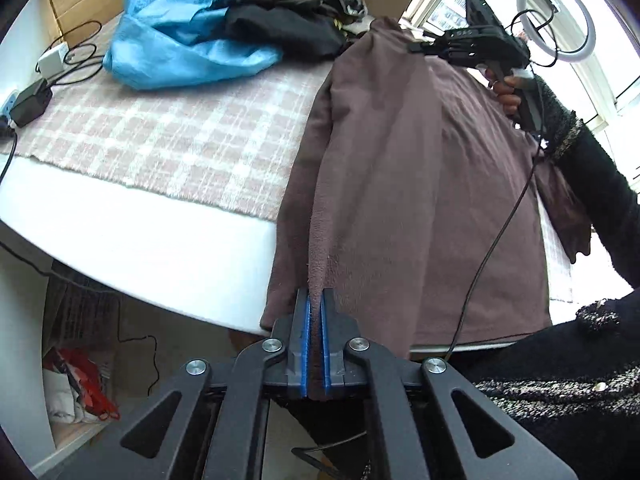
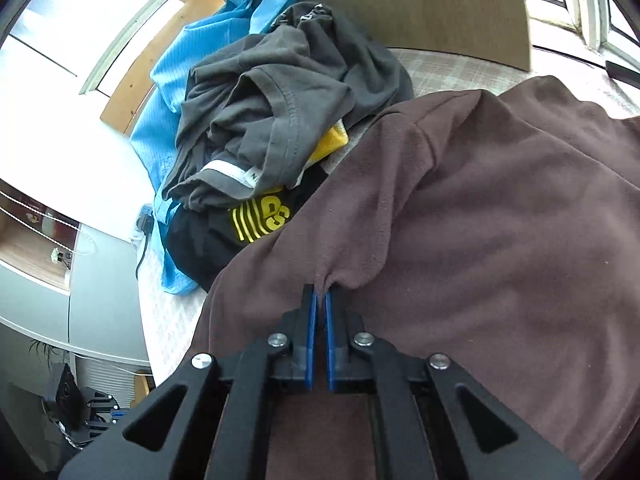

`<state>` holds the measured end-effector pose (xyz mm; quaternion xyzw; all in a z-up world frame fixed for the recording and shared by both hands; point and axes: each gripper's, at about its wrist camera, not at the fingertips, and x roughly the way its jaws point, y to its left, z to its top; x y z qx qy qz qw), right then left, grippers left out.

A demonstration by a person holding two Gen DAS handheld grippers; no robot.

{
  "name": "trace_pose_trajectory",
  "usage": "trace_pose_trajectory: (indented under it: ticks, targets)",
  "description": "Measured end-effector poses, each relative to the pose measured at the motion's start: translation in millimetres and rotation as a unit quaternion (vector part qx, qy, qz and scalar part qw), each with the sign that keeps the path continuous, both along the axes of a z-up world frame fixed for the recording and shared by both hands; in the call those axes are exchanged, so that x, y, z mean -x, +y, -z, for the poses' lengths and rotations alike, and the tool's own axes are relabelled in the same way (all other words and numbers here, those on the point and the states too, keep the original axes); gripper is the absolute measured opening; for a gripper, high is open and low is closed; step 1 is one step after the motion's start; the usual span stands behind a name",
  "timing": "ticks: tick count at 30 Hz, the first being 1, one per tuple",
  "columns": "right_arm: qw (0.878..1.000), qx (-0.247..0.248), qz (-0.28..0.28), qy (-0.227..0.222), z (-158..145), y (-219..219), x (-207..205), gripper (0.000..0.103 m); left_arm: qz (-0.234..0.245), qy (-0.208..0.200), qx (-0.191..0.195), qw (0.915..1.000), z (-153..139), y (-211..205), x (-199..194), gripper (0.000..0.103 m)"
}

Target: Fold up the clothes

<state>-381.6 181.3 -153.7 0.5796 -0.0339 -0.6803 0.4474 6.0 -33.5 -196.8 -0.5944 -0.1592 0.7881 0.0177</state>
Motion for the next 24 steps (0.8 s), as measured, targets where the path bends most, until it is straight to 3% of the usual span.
trace_pose_trajectory:
  ticks: [2,4,6,7,8,10,12,17,21,22,23,24]
  targets:
    - [1.000,-0.015,-0.006,-0.006,6.5,-3.3,1.9,0.004,0.008,-0.037,0.016,0.9992,15.7,4.1,4.9,0.008]
    - [0.999,-0.027,-0.023,-0.004,7.6,-9.0,-0.6,0.004,0.010,-0.040,0.028,0.9987,9.4,2.7,11.5,0.008]
    - [0.998,-0.039,-0.040,-0.002,8.6,-14.7,-3.1,0.008,0.008,-0.016,0.043,0.9989,-10.0,-2.1,22.2,0.013]
    - [0.998,-0.041,-0.045,-0.004,8.6,-16.7,-3.4,0.009,0.006,0.001,0.045,0.9990,-21.2,-5.8,31.0,0.020]
    - [0.998,-0.036,-0.045,-0.009,8.2,-16.6,-1.1,0.017,0.006,0.017,0.040,0.9990,-31.4,-9.3,41.6,0.023]
    - [0.999,-0.024,-0.036,-0.006,5.0,-14.7,4.8,0.031,0.028,0.048,0.053,0.9971,-47.9,-9.6,67.0,0.023]
    - [1.000,-0.014,-0.026,-0.005,1.4,-12.1,10.4,0.035,0.063,0.074,0.087,0.9915,-54.4,-3.2,99.3,0.023]
    - [1.000,-0.010,-0.026,-0.008,2.3,-23.3,18.4,0.035,0.129,0.072,0.139,0.9792,-22.4,-1.1,176.9,0.024]
    - [0.998,-0.027,-0.050,-0.012,12.0,-36.8,17.2,0.033,0.164,0.048,0.130,0.9767,5.1,1.5,213.0,0.024]
    - [0.998,-0.029,-0.058,-0.010,12.8,-35.4,16.3,0.028,0.176,0.049,0.129,0.9747,8.0,4.9,217.4,0.024]
    - [0.997,-0.030,-0.067,-0.005,11.7,-29.8,15.8,0.007,0.187,0.050,0.130,0.9724,9.9,8.7,221.4,0.024]
    - [0.997,-0.030,-0.071,-0.002,10.7,-25.3,16.2,0.005,0.198,0.053,0.130,0.9701,11.1,12.5,225.3,0.024]
